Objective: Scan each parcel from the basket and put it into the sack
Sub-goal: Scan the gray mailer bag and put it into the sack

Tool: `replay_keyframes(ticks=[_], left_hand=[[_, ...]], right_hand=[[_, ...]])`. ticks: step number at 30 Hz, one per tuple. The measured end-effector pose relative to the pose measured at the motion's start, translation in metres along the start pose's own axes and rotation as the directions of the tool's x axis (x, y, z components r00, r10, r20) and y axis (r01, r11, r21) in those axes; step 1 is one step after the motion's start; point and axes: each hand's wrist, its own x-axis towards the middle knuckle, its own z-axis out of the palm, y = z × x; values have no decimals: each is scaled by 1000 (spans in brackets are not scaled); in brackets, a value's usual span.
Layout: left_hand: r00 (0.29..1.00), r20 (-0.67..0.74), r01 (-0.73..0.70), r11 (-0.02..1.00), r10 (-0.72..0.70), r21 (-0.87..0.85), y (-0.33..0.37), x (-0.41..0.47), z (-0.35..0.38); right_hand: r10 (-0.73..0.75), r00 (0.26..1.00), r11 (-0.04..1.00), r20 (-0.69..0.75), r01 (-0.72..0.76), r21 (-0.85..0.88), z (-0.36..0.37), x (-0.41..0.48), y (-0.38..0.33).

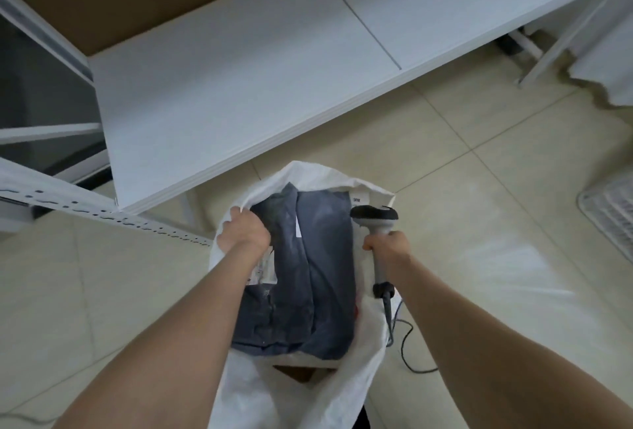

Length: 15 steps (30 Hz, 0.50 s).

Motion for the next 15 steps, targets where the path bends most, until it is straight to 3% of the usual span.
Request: replay_keyframes(ticks=[5, 8, 12, 15], left_hand=[[972, -209, 64, 978, -106, -199, -31, -18, -76], [968, -187, 136, 978, -165, -161, -51, -28, -109], [974, -45, 219, 972, -223, -86, -59, -70, -108], [995, -57, 85, 995, -83, 44, -61, -99, -89]], right_hand=[[-241, 956, 960, -170, 260, 101, -8, -67, -36], [-353, 903, 922, -245, 380, 74, -23, -107, -57], [-325, 938, 946, -123, 321, -49, -33, -134, -50], [-296, 951, 954, -88, 291, -67, -32, -141, -34]])
